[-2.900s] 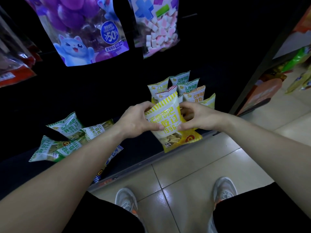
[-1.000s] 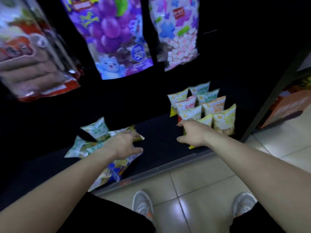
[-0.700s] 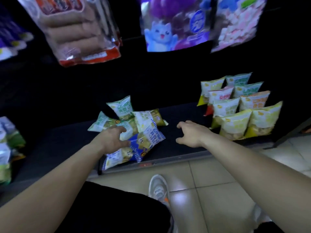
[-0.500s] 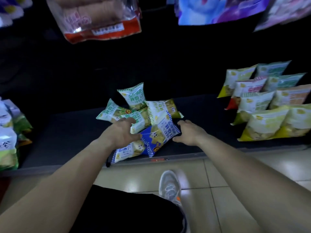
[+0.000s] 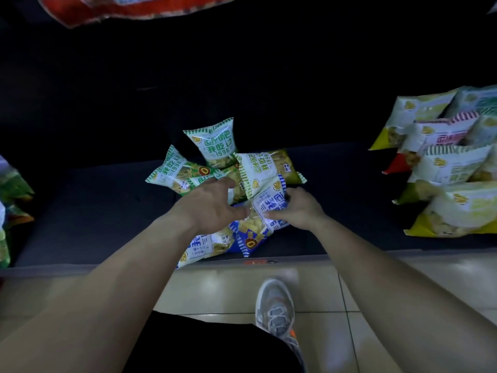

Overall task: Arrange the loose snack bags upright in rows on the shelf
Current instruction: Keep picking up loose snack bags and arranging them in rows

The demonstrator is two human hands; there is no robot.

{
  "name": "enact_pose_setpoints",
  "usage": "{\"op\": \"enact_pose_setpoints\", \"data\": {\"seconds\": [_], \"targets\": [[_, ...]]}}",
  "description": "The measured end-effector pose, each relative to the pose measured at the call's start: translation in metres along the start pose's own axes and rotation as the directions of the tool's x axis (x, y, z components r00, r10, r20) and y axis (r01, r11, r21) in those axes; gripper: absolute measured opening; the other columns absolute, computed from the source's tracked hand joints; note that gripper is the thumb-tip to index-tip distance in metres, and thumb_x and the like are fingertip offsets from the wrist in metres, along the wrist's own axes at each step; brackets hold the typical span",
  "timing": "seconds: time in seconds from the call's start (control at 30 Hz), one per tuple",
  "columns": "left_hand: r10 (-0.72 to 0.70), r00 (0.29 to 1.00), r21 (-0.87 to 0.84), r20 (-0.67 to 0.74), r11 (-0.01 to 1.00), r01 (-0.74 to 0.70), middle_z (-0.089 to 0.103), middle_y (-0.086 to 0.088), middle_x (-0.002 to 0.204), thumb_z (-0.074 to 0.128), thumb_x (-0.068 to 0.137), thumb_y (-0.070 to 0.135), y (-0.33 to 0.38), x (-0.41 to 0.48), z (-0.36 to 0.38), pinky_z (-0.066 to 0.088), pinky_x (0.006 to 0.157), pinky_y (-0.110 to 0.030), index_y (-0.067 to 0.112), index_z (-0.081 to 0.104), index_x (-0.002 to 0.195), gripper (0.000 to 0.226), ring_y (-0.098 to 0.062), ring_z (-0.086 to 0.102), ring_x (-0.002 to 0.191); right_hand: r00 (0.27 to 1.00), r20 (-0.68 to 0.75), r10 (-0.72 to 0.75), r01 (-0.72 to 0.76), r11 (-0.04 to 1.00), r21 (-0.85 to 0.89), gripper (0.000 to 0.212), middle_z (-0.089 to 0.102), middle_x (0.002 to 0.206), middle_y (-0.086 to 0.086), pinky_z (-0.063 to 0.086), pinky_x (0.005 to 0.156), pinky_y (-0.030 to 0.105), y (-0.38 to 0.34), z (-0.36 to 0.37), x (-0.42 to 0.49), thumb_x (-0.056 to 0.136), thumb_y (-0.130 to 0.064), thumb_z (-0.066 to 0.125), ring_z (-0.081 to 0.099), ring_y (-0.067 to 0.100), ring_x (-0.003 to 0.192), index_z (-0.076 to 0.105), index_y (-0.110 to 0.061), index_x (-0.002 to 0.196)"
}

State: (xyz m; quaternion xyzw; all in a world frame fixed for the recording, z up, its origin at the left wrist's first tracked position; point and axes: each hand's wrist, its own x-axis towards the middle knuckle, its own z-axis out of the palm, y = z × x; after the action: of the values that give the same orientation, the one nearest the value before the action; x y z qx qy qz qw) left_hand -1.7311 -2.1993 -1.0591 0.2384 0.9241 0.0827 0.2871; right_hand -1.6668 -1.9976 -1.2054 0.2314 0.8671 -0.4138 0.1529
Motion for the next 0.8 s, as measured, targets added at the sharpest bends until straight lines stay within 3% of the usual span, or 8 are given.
{"op": "enact_pose_setpoints", "data": {"seconds": [0.07,0.2,0.33,0.43,0.6,0.73,0.8], "targets": [[0.004,1.000,-0.007,0.019,1.000,-0.004,0.038,-0.004,0.153,0.061,0.084,0.064,0.004,0.000,0.000,0.042,0.106,-0.040,0.025,0.030,0.152,0.085,-0.026,0.046,0.132,0.999,-0.019,-0.033,0.033,0.999,0.017,0.074,0.054,0.120,-0.002,0.049,0.095,0.039,0.000,-0.007,-0.007,0.059,-0.058,0.087,0.057,0.018,0.109,0.060,-0.033,0.123],[0.030,0.999,-0.008,0.029,1.000,-0.029,0.036,-0.005,0.153,0.063,0.085,0.060,0.012,-0.003,-0.001,0.042,0.104,-0.038,0.024,0.029,0.152,0.084,-0.026,0.047,0.131,0.998,-0.013,-0.059,0.059,0.998,-0.002,0.078,0.067,0.116,-0.011,0.053,0.092,0.040,0.000,-0.030,-0.033,0.058,-0.049,0.091,0.065,0.013,0.105,0.053,-0.029,0.122],[0.064,0.998,0.005,0.022,0.998,-0.064,0.035,-0.006,0.155,0.068,0.085,0.055,0.027,-0.007,-0.005,0.043,0.104,-0.038,0.023,0.030,0.153,0.084,-0.027,0.046,0.133,0.997,-0.036,-0.075,0.066,0.976,-0.209,0.085,0.069,0.102,-0.013,0.055,0.075,0.038,-0.009,-0.075,-0.082,0.056,-0.048,0.093,0.065,0.012,0.089,0.041,-0.032,0.121],[0.121,0.992,0.021,0.025,0.992,-0.122,0.040,-0.004,0.152,0.070,0.083,0.055,0.046,-0.013,-0.007,0.045,0.102,-0.039,0.026,0.032,0.151,0.084,-0.025,0.048,0.130,0.995,-0.044,-0.087,0.065,0.927,-0.369,0.088,0.067,0.107,-0.012,0.050,0.074,0.035,-0.013,-0.114,-0.129,0.054,-0.051,0.092,0.061,0.013,0.096,0.045,-0.032,0.127],[0.277,0.961,0.072,0.021,0.958,-0.278,0.047,0.000,0.146,0.073,0.079,0.055,0.100,-0.036,-0.007,0.044,0.102,-0.038,0.031,0.035,0.148,0.082,-0.022,0.051,0.126,0.991,-0.068,-0.116,0.056,0.817,-0.574,0.086,0.062,0.117,-0.013,0.047,0.077,0.035,-0.013,-0.172,-0.207,0.054,-0.055,0.090,0.058,0.015,0.107,0.049,-0.035,0.128],[0.454,0.891,0.039,-0.015,0.891,-0.453,0.049,0.006,0.142,0.079,0.076,0.051,0.150,-0.057,-0.001,0.041,0.100,-0.025,0.030,0.040,0.146,0.083,-0.012,0.050,0.126,0.990,-0.116,-0.084,-0.002,0.801,-0.599,0.084,0.065,0.110,-0.011,0.050,0.080,0.037,-0.006,-0.201,-0.248,0.053,-0.056,0.090,0.059,0.018,0.104,0.052,-0.035,0.125],[0.523,0.851,0.030,-0.047,0.852,-0.522,0.054,0.009,0.135,0.080,0.073,0.052,0.174,-0.064,0.002,0.042,0.098,-0.024,0.031,0.044,0.143,0.082,-0.009,0.051,0.121,0.987,-0.144,-0.069,-0.030,0.806,-0.591,0.081,0.065,0.107,-0.009,0.050,0.078,0.037,-0.002,-0.208,-0.256,0.052,-0.059,0.090,0.059,0.020,0.101,0.055,-0.033,0.120]]}}
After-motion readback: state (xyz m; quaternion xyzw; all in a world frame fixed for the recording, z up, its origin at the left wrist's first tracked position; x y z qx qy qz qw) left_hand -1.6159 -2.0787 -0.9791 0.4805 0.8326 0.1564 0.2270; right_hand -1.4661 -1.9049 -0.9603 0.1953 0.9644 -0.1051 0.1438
